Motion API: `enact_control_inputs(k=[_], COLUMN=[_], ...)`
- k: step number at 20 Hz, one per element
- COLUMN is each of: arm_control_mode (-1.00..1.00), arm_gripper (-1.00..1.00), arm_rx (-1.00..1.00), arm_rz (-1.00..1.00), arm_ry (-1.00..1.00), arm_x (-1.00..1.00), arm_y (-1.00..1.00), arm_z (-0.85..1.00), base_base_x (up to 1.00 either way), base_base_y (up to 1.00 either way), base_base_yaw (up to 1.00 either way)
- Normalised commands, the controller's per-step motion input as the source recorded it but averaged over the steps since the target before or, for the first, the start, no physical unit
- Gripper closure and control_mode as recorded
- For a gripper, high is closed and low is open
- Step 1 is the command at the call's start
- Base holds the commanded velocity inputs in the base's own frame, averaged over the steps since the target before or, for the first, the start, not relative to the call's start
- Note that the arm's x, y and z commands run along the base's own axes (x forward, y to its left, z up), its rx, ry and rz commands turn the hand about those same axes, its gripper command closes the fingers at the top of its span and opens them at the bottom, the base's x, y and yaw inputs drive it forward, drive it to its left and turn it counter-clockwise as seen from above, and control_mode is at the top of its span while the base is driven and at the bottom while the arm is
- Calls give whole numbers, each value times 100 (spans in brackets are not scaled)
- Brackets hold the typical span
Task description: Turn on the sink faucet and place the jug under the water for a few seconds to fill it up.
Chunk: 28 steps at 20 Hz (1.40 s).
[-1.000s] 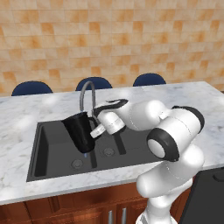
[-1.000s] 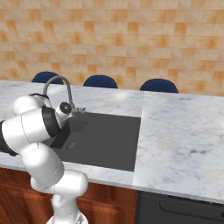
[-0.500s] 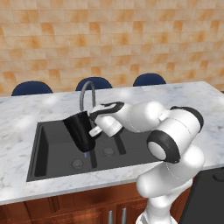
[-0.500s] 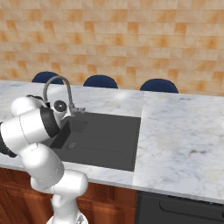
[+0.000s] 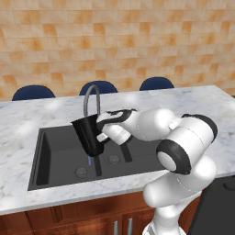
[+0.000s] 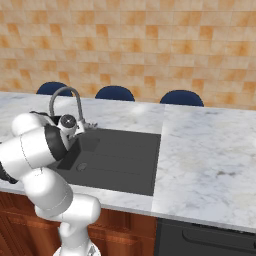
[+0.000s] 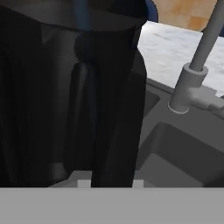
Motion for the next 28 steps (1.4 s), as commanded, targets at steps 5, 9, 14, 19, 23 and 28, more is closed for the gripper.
enact_control_inputs(k=[5, 9, 14, 19, 23, 28], arm_control_mode=[-100, -100, -100, -100, -100, -100], arm_gripper=[100, 100, 100, 100, 100, 100], arm_rx=[-6, -6, -6, -5, -5, -4], arm_rz=[-7, -7, -6, -6, -6, -5], arm_ry=[-5, -6, -8, -10, -9, -6], arm_x=[8, 12, 18, 18, 14, 10], arm_y=[-13, -8, -1, 0, 0, 0], arm_z=[0, 0, 0, 0, -4, -8], base_base_x=[0, 0, 0, 0, 0, 0], base_base_y=[0, 0, 0, 0, 0, 0], base_base_yaw=[0, 0, 0, 0, 0, 0])
